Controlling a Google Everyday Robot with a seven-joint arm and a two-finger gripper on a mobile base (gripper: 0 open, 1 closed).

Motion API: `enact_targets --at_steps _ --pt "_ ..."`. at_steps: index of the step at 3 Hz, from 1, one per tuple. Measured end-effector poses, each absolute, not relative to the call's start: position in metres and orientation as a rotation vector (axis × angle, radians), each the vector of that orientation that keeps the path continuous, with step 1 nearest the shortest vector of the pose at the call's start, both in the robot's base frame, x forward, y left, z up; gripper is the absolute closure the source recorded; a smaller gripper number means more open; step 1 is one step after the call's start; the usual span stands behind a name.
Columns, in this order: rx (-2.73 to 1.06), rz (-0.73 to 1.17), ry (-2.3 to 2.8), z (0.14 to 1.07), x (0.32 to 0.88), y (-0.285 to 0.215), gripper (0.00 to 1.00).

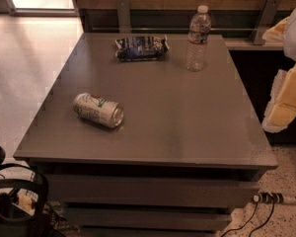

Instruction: Place 7up can upright

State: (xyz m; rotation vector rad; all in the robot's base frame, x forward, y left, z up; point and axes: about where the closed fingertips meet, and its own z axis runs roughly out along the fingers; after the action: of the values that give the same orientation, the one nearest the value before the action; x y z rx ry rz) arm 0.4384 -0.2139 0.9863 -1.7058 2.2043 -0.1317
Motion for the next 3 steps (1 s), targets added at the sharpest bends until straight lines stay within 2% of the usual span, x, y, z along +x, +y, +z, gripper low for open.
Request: enact_targets --at_steps 2,3 --pt "-1.689 -0.101 2.202 0.992 0.452 -0.206 0.00" --pt "-1.656 0.013 2.208 0.990 0.477 -0.178 0.00"
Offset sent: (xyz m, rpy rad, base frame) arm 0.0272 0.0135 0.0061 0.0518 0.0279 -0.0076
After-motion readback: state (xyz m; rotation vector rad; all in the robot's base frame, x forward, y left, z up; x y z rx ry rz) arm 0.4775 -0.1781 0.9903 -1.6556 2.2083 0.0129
